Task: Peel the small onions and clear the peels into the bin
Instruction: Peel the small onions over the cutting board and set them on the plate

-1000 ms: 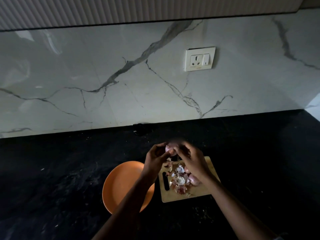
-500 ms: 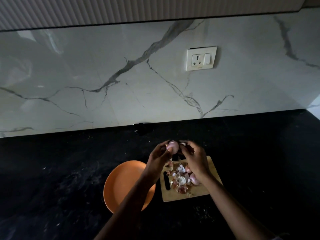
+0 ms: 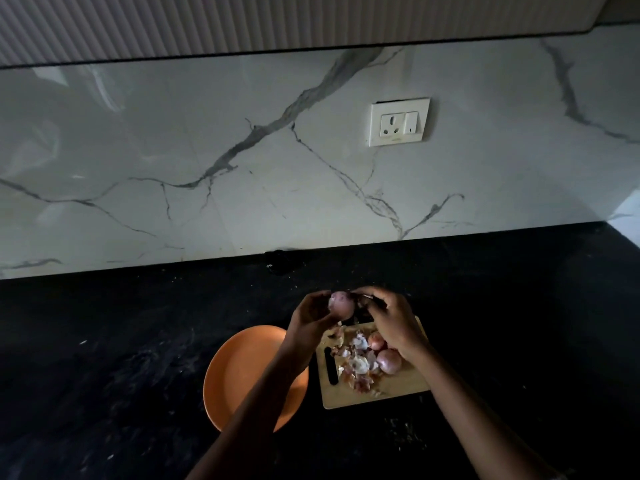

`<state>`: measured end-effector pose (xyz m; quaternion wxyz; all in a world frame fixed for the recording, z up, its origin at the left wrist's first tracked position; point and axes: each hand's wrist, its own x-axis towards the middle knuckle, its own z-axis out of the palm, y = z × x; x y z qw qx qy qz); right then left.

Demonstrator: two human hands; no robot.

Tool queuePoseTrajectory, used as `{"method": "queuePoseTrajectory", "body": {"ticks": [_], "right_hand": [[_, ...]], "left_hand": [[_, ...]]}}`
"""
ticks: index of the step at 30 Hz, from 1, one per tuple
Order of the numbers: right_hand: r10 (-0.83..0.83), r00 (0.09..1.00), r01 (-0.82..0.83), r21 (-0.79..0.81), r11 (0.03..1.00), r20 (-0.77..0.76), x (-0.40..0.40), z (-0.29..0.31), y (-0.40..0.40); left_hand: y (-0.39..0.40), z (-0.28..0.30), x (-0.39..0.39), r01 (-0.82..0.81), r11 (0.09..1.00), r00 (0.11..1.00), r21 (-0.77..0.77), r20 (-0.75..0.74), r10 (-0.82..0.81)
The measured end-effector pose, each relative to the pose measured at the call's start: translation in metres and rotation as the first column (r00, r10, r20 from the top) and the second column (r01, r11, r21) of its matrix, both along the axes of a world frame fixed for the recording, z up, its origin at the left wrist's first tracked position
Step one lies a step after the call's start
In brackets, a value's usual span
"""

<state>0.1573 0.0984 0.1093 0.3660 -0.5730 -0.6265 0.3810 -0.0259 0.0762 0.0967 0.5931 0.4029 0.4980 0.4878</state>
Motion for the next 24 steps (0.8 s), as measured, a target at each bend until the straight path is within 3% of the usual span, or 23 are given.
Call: {"method": "queuePoseTrajectory", "body": {"ticks": [3, 6, 10, 14, 17, 24], "right_hand": [[-0.026, 0.992, 0.036, -0.077, 0.996, 0.127, 0.015, -0.008, 0.003], [0.104, 0.951, -0.046, -0.202, 0.978, 0.291, 0.026, -0.023, -0.002], [0.184, 0.896, -0.121, -0.177, 0.977, 0.404, 0.023, -0.037, -0.009], [0.124, 0.968, -0.123, -0.017, 0.992, 0.220, 0.017, -0.018, -0.009], [0.182, 0.981, -0.189, 0.107, 0.976, 0.071, 0.010, 0.003, -0.003], [0.230, 0.968, -0.248, 0.219, 0.944, 0.104, 0.006, 0.013, 0.000]], "left_hand": [[0.001, 0.002, -0.012, -0.055, 0.998, 0.998, 0.002, 0.015, 0.055], [0.001, 0.000, -0.017, -0.045, 0.999, 0.998, 0.020, -0.048, 0.046], [0.000, -0.005, -0.013, -0.050, 0.998, 0.995, 0.033, -0.086, 0.053], [0.000, -0.003, -0.009, -0.038, 0.999, 0.998, 0.018, -0.055, 0.039], [0.001, 0.000, -0.006, -0.024, 0.999, 1.000, 0.031, -0.006, 0.024], [0.000, 0.006, -0.007, 0.034, 0.998, 0.998, 0.053, 0.048, -0.037]]}}
